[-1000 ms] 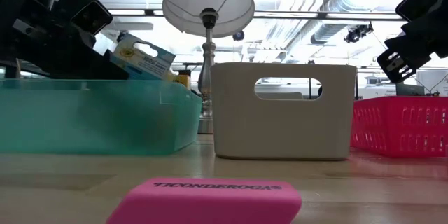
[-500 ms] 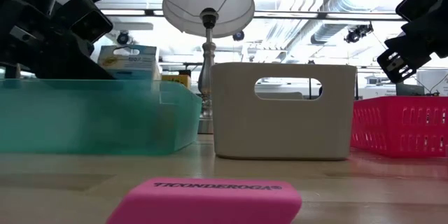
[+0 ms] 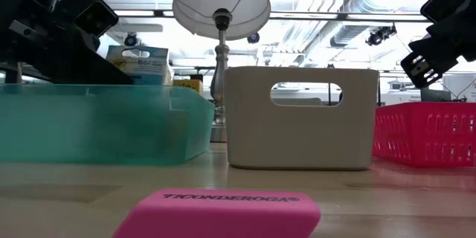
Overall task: Pick & Place School Supplies
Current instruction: Put the yellow box of crayons into the green bin
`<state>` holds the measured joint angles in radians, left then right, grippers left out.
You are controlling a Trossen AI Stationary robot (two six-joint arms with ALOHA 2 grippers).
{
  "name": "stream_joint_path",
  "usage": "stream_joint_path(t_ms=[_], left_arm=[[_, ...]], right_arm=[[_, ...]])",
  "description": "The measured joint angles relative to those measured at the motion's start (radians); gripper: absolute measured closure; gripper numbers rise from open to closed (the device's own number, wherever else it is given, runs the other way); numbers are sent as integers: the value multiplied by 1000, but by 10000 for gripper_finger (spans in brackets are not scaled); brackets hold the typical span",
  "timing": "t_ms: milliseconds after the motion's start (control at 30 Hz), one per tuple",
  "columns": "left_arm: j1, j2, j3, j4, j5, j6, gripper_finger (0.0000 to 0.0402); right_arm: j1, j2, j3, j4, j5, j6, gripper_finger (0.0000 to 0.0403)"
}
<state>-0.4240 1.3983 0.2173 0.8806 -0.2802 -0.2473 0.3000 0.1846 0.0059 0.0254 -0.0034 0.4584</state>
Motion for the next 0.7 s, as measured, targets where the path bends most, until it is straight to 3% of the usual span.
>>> stream_joint_path(t_ms=[233, 700], left_arm=[[4, 0, 2, 37, -6, 35, 290], [51, 6, 3, 70, -41, 75, 291]], right_arm=[[0, 0, 0, 0, 0, 0, 292], [0, 0, 0, 0, 0, 0, 292]])
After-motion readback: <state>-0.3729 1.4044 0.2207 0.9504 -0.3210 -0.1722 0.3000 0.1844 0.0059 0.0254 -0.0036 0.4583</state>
